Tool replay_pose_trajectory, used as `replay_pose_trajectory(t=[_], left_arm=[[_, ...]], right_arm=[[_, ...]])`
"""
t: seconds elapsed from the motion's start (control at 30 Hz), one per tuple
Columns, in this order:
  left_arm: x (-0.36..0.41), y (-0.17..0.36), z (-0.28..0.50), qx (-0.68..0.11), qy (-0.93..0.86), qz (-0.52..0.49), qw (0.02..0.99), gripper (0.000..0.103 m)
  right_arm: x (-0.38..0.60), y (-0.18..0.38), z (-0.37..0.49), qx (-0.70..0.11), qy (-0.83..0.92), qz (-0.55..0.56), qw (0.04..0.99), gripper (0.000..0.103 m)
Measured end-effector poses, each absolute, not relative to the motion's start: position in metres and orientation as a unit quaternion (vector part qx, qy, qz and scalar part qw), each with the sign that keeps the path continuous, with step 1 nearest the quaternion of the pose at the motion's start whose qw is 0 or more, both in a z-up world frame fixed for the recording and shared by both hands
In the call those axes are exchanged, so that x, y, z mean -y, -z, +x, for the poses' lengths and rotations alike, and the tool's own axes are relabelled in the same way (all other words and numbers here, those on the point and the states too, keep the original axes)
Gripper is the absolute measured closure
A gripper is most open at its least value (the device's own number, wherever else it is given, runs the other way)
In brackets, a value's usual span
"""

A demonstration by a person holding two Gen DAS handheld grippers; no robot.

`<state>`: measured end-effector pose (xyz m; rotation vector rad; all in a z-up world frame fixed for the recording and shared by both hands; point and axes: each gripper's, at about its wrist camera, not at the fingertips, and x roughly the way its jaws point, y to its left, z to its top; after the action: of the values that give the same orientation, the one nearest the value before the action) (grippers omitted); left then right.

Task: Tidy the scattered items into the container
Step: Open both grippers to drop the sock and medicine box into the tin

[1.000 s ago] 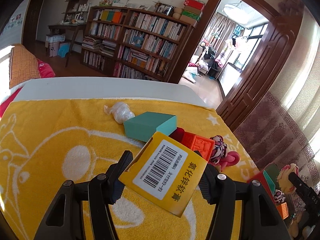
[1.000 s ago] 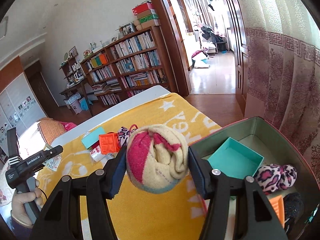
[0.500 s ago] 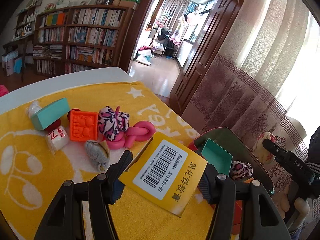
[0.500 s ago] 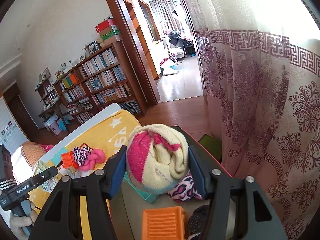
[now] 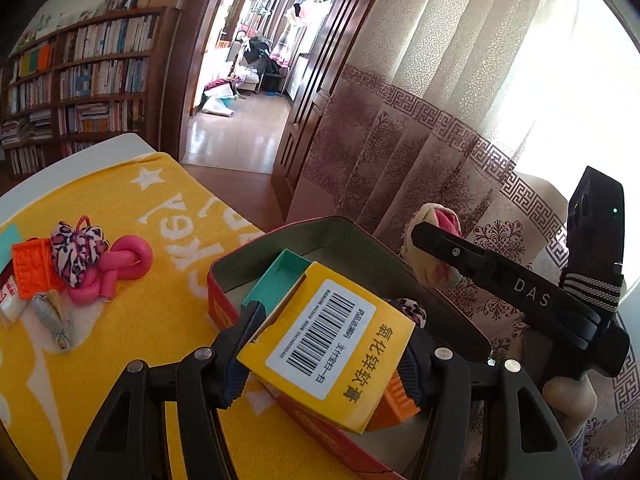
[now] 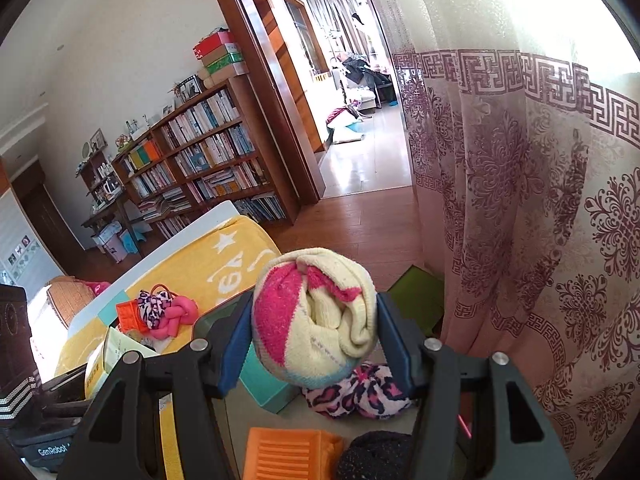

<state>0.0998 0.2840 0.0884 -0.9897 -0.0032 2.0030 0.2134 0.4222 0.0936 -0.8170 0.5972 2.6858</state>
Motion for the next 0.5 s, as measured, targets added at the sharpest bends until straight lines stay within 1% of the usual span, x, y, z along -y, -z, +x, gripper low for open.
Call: replay_pose_trajectory(t=[0.17,0.2,0.23,0.27,0.3,0.37,0.43,0.5], left_arm=[[-0.296,-0.079,0.109,-0.012,-0.794,-0.408,0.45,0.04],[-0.298,-0.077,0.11,-0.013,-0.791,-0.413,0.451,0.038],[-0.301,-0.075,0.11,-0.012,-0.789,-0.419,0.45,0.034],[-0.301,-0.074,0.11,-0.009,-0.787,-0.423,0.449,0.023],[-0.301,-0.072,0.11,-0.002,-0.787,-0.423,0.449,0.022],[-0.298,-0.073,0.109,0.005,-0.786,-0.425,0.449,0.022],[-0.294,-0.073,0.108,0.01,-0.789,-0.424,0.445,0.022],[-0.288,-0.074,0.105,0.016,-0.792,-0.424,0.438,0.022]], right_arm=[[-0.426,-0.093,0.211,-0.211,-0.927,-0.282,0.128,0.039],[-0.427,-0.093,0.211,-0.214,-0.926,-0.284,0.124,0.039],[-0.428,-0.092,0.209,-0.216,-0.926,-0.287,0.119,0.039],[-0.427,-0.091,0.208,-0.217,-0.925,-0.291,0.112,0.037],[-0.428,-0.091,0.208,-0.22,-0.924,-0.294,0.108,0.037],[-0.428,-0.09,0.208,-0.228,-0.922,-0.295,0.101,0.034],[-0.429,-0.09,0.211,-0.234,-0.923,-0.289,0.099,0.029],[-0.43,-0.092,0.213,-0.237,-0.924,-0.282,0.105,0.027]])
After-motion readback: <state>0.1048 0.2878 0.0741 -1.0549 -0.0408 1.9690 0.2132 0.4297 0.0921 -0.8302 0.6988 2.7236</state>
